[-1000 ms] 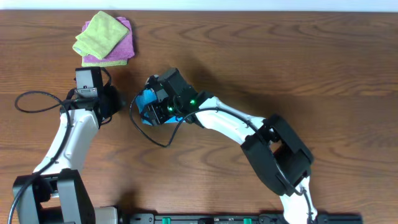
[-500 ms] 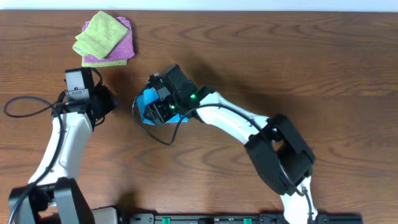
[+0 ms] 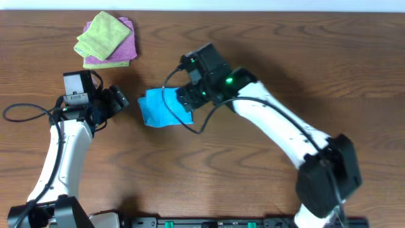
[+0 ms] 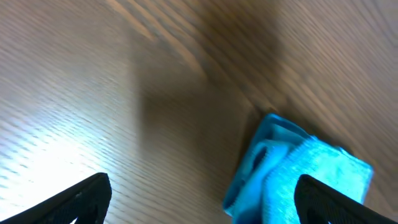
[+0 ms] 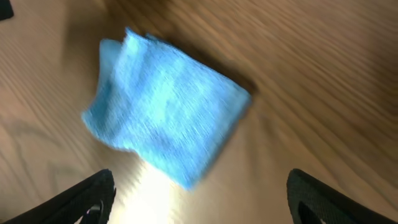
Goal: Fold the cloth
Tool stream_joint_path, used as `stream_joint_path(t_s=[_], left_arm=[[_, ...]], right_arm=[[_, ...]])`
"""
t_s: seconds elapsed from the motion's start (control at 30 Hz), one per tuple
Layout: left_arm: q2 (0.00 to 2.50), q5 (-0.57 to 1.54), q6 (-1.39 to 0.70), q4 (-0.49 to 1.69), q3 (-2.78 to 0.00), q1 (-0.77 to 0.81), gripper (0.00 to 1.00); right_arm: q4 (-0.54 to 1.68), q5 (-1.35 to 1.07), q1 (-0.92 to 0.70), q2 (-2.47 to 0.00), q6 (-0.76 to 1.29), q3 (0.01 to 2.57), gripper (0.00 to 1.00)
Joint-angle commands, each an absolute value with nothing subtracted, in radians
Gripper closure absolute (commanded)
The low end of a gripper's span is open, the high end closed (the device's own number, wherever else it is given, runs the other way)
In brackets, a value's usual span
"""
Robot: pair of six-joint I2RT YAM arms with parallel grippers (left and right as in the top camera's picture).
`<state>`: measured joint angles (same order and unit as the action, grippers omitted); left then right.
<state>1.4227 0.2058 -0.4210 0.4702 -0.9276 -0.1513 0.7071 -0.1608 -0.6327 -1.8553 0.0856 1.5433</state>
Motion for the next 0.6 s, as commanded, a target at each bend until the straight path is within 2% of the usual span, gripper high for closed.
stream_joint_path(t_s=[0.0, 0.13, 0.2, 0.37, 0.57], left_arm=[[1.408, 0.317, -0.415, 0.475, -0.948, -0.158, 0.05], [1.408, 0.377, -0.415, 0.478, -0.947, -0.158, 0.05], [1.408, 0.392, -0.415, 0.485, -0.947, -0.158, 0.05], [1.408, 0.408, -0.419, 0.519, -0.947, -0.158, 0.05], [1.408, 0.498, -0.438, 0.524, -0.947, -0.158, 0.05]], right_arm=[[0.772, -0.114, -0.6, -1.763, 0.02, 1.55, 0.17], [0.883, -0.119, -0.516, -1.676, 0.002, 1.49, 0.29], [0.893, -0.138, -0.472, -1.621, 0.002, 1.433, 0.32], [0.833, -0.146, -0.382, -1.382, 0.002, 1.215, 0.31], [0.765, -0.146, -0.287, -1.039, 0.08, 0.94, 0.26]])
